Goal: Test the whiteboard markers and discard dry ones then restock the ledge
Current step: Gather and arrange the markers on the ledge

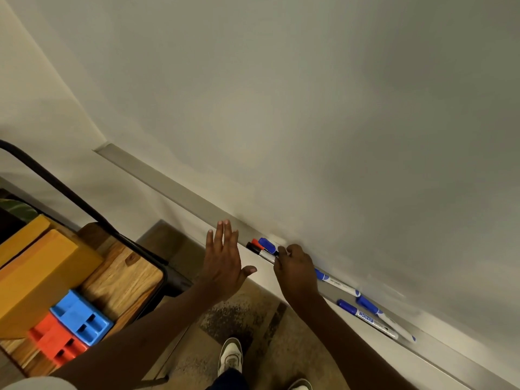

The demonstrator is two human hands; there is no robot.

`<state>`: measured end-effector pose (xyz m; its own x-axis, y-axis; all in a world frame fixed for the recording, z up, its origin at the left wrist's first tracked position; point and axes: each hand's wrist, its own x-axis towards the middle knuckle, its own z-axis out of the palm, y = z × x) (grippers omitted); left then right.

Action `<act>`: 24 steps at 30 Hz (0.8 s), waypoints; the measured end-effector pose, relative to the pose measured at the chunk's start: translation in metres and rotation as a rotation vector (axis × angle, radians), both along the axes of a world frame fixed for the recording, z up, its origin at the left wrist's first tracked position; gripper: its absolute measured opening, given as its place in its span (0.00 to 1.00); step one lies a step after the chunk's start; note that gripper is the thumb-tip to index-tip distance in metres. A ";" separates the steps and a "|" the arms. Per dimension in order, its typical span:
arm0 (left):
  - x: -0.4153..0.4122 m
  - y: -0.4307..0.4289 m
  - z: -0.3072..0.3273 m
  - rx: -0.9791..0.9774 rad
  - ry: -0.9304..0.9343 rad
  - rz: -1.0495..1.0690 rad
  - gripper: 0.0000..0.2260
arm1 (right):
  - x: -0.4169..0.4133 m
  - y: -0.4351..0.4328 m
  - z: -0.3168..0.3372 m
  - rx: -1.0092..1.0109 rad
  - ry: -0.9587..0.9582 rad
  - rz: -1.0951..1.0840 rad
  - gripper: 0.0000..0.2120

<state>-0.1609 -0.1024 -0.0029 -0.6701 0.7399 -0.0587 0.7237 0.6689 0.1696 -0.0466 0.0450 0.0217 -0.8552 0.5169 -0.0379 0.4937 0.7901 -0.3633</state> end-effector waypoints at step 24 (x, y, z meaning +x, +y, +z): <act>-0.013 0.025 -0.019 -0.233 0.073 -0.090 0.42 | -0.034 -0.003 -0.010 0.321 -0.431 0.088 0.11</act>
<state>-0.1737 -0.0775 -0.0216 -0.6105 0.7691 -0.1889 0.7871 0.6158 -0.0365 -0.0802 0.0418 0.0114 -0.8376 0.4877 -0.2462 0.4720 0.8729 0.1235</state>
